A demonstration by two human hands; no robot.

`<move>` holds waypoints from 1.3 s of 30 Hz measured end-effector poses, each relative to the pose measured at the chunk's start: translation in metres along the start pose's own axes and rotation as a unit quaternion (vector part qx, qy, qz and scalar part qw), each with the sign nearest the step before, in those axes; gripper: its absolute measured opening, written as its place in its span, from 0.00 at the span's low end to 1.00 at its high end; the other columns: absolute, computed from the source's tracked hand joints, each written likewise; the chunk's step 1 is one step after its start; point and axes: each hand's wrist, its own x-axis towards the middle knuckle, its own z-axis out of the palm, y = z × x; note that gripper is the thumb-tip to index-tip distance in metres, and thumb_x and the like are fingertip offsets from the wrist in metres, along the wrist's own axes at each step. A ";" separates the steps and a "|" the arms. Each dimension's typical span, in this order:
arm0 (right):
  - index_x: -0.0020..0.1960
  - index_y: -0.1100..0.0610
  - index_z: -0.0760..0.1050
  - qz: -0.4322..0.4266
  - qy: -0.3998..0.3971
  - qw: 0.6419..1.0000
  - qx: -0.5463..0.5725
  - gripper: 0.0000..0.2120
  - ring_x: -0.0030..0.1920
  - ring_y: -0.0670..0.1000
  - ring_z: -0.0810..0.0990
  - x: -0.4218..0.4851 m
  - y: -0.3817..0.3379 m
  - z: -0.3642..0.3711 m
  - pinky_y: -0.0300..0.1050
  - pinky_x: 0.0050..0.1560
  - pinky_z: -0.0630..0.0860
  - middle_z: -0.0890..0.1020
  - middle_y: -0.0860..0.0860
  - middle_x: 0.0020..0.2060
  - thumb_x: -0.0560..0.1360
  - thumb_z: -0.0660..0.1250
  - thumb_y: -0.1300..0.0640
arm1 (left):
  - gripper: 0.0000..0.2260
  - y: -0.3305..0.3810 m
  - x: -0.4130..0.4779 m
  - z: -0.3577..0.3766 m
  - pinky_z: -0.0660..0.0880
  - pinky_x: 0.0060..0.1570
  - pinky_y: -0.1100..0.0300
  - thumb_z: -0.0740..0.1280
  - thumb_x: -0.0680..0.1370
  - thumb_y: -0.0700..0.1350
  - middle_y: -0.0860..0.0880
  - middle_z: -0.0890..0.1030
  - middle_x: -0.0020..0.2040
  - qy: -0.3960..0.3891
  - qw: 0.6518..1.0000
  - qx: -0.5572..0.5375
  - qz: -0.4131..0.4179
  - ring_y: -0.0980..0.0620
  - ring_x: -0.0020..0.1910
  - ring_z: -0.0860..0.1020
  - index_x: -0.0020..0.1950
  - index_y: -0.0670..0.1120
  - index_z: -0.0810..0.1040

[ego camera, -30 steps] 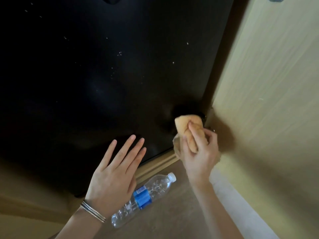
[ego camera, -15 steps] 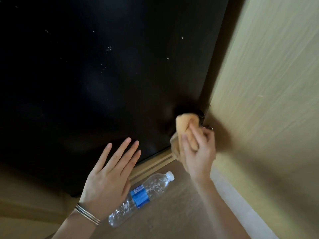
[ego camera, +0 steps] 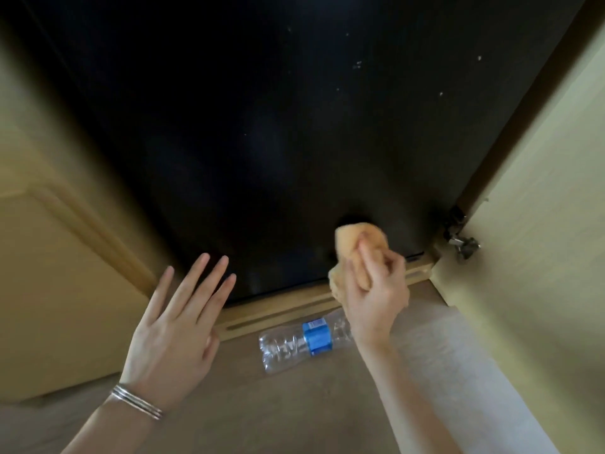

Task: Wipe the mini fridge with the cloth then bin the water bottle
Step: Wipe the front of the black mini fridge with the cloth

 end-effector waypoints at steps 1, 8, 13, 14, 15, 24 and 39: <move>0.61 0.50 0.76 0.081 0.040 0.996 0.023 0.17 0.43 0.46 0.73 0.005 -0.002 0.001 0.46 0.40 0.77 0.76 0.55 0.48 0.73 0.67 0.49 | 0.28 -0.002 -0.002 -0.002 0.59 0.70 0.36 0.53 0.73 0.45 0.42 0.62 0.76 0.001 1.000 0.000 -0.006 0.42 0.76 0.58 0.73 0.40 0.67; 0.61 0.46 0.75 -0.085 -0.043 0.995 0.025 0.19 0.44 0.50 0.74 -0.024 -0.062 0.022 0.48 0.39 0.74 0.76 0.54 0.44 0.70 0.71 0.53 | 0.28 -0.013 -0.009 -0.013 0.58 0.72 0.42 0.54 0.73 0.44 0.42 0.63 0.76 0.016 1.000 0.008 0.015 0.41 0.76 0.58 0.73 0.41 0.68; 0.62 0.44 0.74 -0.168 0.014 0.985 0.020 0.22 0.48 0.50 0.73 0.002 -0.078 0.011 0.46 0.44 0.72 0.74 0.52 0.47 0.70 0.71 0.56 | 0.24 -0.015 -0.015 -0.025 0.57 0.73 0.42 0.56 0.76 0.44 0.42 0.66 0.75 0.065 0.998 0.007 0.000 0.42 0.76 0.60 0.72 0.40 0.70; 0.61 0.45 0.74 -0.177 0.028 0.984 0.023 0.20 0.48 0.50 0.73 0.008 -0.087 0.011 0.45 0.44 0.71 0.74 0.52 0.47 0.70 0.71 0.56 | 0.24 -0.017 -0.017 -0.027 0.58 0.73 0.42 0.57 0.76 0.44 0.42 0.67 0.74 0.077 0.997 0.001 -0.001 0.43 0.75 0.61 0.71 0.40 0.70; 0.61 0.45 0.75 -0.188 0.033 0.981 0.025 0.18 0.47 0.51 0.73 0.011 -0.097 0.013 0.45 0.44 0.71 0.75 0.53 0.47 0.72 0.69 0.55 | 0.23 -0.019 -0.018 -0.029 0.59 0.72 0.43 0.58 0.76 0.44 0.42 0.68 0.74 0.087 0.996 -0.003 0.001 0.43 0.75 0.62 0.71 0.40 0.71; 0.55 0.41 0.78 -0.323 -0.073 0.943 -0.037 0.09 0.36 0.50 0.73 -0.038 -0.069 0.053 0.45 0.35 0.70 0.76 0.50 0.38 0.75 0.67 0.48 | 0.23 -0.025 -0.019 -0.035 0.58 0.73 0.48 0.56 0.77 0.43 0.42 0.68 0.73 0.089 0.996 0.000 -0.011 0.44 0.75 0.62 0.71 0.40 0.70; 0.62 0.45 0.74 -0.218 -0.020 0.976 0.009 0.21 0.49 0.50 0.70 0.061 -0.117 -0.047 0.41 0.48 0.70 0.75 0.53 0.48 0.70 0.70 0.53 | 0.26 -0.031 0.039 -0.090 0.55 0.73 0.42 0.56 0.76 0.44 0.42 0.62 0.76 0.172 0.982 0.021 -0.080 0.43 0.76 0.58 0.74 0.40 0.65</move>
